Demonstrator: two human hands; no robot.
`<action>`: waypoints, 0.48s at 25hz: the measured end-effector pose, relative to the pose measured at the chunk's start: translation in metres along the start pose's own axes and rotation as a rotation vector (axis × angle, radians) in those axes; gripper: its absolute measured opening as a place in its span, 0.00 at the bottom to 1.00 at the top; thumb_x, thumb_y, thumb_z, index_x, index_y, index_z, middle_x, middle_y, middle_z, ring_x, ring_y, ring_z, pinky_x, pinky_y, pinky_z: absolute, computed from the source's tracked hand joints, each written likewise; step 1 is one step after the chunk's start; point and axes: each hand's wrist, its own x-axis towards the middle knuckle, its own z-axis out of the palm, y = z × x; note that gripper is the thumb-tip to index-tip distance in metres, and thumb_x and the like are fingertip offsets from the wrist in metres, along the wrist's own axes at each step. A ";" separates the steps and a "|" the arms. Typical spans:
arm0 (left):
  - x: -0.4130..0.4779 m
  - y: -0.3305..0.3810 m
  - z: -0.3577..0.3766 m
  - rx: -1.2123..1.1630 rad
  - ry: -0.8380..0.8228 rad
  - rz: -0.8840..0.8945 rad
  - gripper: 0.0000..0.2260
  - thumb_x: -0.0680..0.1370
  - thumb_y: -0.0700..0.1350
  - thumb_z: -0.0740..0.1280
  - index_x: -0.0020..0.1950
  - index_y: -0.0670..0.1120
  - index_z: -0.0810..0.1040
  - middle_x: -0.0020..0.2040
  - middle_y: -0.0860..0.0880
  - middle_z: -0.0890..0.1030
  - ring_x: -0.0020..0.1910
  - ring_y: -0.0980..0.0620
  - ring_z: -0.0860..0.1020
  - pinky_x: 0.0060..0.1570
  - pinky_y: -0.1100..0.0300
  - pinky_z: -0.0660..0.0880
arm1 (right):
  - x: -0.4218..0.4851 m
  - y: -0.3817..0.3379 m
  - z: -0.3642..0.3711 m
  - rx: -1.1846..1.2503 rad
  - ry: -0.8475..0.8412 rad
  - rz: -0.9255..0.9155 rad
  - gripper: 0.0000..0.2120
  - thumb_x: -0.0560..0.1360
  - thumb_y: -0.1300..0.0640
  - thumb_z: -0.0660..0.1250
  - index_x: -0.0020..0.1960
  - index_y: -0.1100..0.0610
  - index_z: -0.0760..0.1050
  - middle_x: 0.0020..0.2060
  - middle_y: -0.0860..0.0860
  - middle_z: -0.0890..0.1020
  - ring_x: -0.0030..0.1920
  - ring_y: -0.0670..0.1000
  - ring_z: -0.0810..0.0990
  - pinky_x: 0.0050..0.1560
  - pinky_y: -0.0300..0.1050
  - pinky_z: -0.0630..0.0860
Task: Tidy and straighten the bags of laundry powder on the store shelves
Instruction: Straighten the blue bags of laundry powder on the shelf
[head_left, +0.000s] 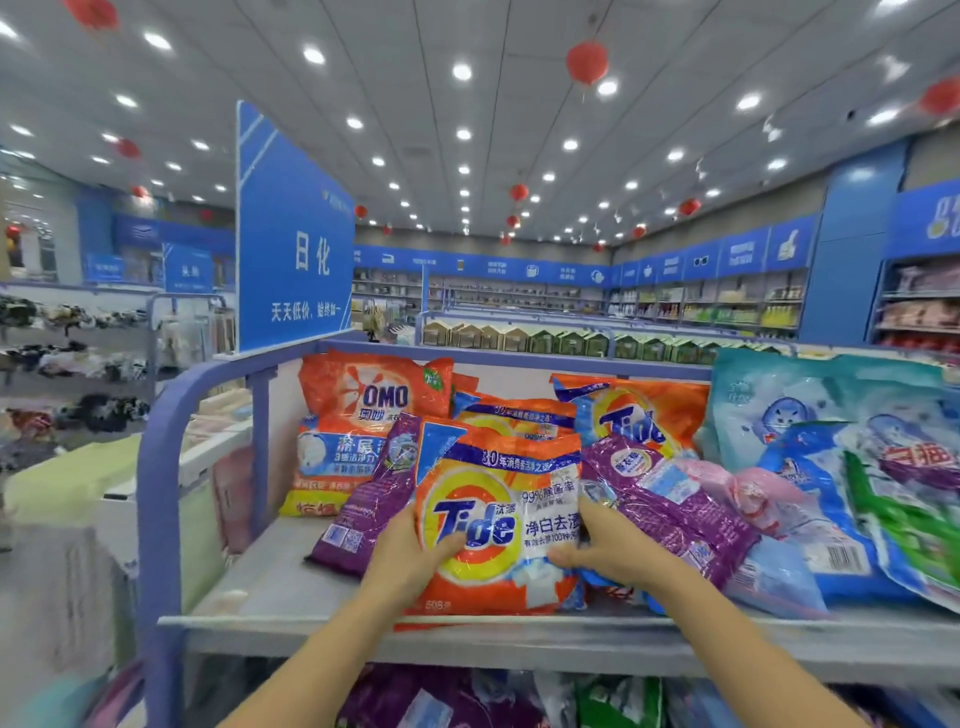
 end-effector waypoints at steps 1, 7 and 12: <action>0.000 0.002 -0.002 0.000 -0.006 0.001 0.14 0.71 0.46 0.73 0.53 0.53 0.73 0.47 0.55 0.80 0.50 0.53 0.80 0.55 0.54 0.76 | -0.002 -0.002 0.001 0.003 0.034 -0.013 0.13 0.72 0.57 0.71 0.52 0.49 0.69 0.45 0.41 0.78 0.46 0.43 0.78 0.45 0.31 0.74; 0.002 -0.006 -0.007 0.065 -0.049 0.017 0.18 0.71 0.50 0.73 0.58 0.52 0.73 0.52 0.54 0.81 0.52 0.53 0.79 0.56 0.53 0.75 | -0.008 -0.003 0.012 -0.071 0.135 -0.027 0.12 0.72 0.53 0.72 0.48 0.48 0.68 0.44 0.43 0.77 0.44 0.43 0.77 0.46 0.41 0.76; 0.004 -0.013 -0.009 0.097 0.017 0.014 0.12 0.70 0.47 0.75 0.50 0.52 0.76 0.46 0.52 0.82 0.48 0.51 0.81 0.52 0.51 0.77 | -0.023 -0.006 -0.006 -0.198 0.349 -0.075 0.25 0.73 0.49 0.69 0.67 0.54 0.69 0.58 0.49 0.78 0.59 0.49 0.74 0.60 0.45 0.71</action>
